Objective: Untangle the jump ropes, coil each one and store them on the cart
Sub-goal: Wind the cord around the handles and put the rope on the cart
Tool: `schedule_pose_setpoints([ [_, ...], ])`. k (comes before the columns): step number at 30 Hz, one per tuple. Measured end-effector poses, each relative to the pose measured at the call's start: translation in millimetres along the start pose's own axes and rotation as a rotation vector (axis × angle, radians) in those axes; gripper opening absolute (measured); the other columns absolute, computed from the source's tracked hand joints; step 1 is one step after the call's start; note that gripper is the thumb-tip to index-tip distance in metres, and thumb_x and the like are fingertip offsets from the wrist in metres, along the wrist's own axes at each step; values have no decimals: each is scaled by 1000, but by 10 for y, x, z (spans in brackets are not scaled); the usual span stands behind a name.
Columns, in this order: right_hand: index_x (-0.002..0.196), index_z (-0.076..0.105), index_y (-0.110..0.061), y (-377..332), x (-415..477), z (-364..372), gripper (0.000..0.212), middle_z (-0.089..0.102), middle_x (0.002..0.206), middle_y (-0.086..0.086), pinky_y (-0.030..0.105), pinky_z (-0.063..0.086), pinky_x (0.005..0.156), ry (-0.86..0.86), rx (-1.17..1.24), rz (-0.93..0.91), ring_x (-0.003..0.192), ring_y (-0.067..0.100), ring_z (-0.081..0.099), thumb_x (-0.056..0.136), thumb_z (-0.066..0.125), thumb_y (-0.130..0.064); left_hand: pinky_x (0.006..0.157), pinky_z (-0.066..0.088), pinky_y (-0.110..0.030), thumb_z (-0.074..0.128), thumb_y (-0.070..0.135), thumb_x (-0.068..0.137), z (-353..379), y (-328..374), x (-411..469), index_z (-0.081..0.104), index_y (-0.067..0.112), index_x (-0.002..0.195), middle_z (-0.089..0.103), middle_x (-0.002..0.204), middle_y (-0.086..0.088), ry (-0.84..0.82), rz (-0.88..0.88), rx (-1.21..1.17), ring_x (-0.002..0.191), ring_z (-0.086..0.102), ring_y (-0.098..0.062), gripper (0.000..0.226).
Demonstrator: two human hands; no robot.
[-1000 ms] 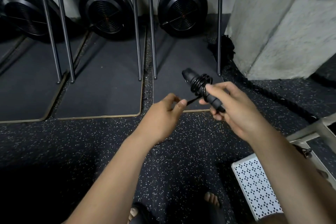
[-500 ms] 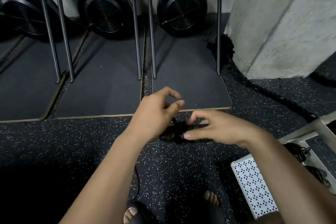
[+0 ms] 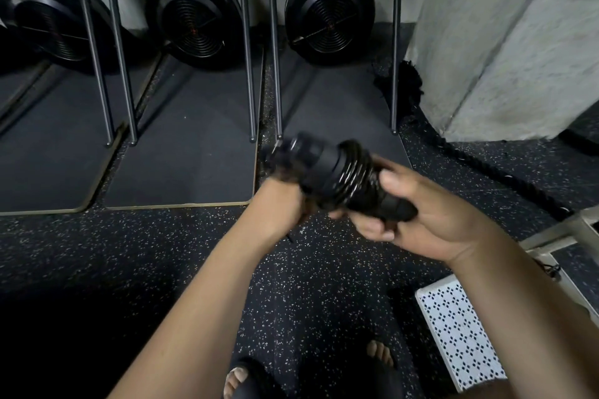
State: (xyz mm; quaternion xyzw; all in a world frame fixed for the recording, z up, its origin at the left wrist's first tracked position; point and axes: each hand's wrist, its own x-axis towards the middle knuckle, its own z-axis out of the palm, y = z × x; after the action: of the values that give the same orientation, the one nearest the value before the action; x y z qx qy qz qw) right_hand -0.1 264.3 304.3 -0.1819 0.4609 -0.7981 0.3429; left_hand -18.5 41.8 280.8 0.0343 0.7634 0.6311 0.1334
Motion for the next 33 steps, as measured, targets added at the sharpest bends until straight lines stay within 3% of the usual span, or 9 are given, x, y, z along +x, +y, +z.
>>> schedule_pose_setpoints([
  [2,149,52,-2,-25,43,-26,65,68,119,23,21,42,58,77,56,-85,70,11,53,101,68,-43,56,29,-33,45,55,101,44,-20,13,66,25,75,49,57,4,9,-14,-2,50,38,-15,46],
  [4,143,62,-8,-51,76,-54,64,71,117,18,20,39,55,248,67,-139,68,10,51,96,72,-50,55,31,-34,38,66,107,81,-9,17,74,33,93,47,56,9,-12,-3,36,49,41,-12,50],
  [8,148,53,-4,-43,58,-171,67,72,116,20,21,41,51,572,39,-150,67,13,52,99,68,-45,63,40,-32,45,60,108,130,-45,19,70,34,120,61,61,4,-20,-1,291,65,60,-22,39],
  [14,116,66,-20,43,30,-216,42,81,100,13,30,44,54,921,-524,14,65,16,62,89,83,-47,64,49,-31,64,48,103,135,-16,-9,52,40,146,77,93,-2,-53,36,540,66,63,-12,46],
  [17,104,67,-34,116,37,-221,34,81,90,1,30,56,57,879,-813,159,66,11,73,84,85,-55,66,53,-33,65,46,103,119,-14,-4,59,36,140,77,94,-1,-23,61,624,72,68,-14,39],
  [20,99,67,-39,172,53,-261,38,80,86,-2,49,66,76,821,-974,267,76,18,78,78,83,-67,59,48,-29,64,47,103,74,-27,-16,68,35,127,73,88,6,-6,40,669,67,65,-9,27],
  [25,95,70,-36,245,84,-230,39,77,88,-10,37,57,75,741,-1152,401,81,15,74,75,86,-66,49,37,-23,72,42,98,23,-2,-29,62,40,121,67,68,6,-17,84,591,48,52,-1,24],
  [29,103,74,-38,296,64,-196,31,80,97,-7,46,62,85,514,-999,516,96,18,77,82,86,-58,50,36,-25,76,44,95,-16,15,-25,63,39,115,64,58,3,7,149,546,48,49,-8,24],
  [33,106,73,-27,158,17,-9,28,78,99,-11,34,49,65,236,-826,564,82,16,67,101,66,-54,49,32,-26,73,41,99,-125,2,4,68,34,106,48,51,5,63,193,445,48,38,-11,11],
])
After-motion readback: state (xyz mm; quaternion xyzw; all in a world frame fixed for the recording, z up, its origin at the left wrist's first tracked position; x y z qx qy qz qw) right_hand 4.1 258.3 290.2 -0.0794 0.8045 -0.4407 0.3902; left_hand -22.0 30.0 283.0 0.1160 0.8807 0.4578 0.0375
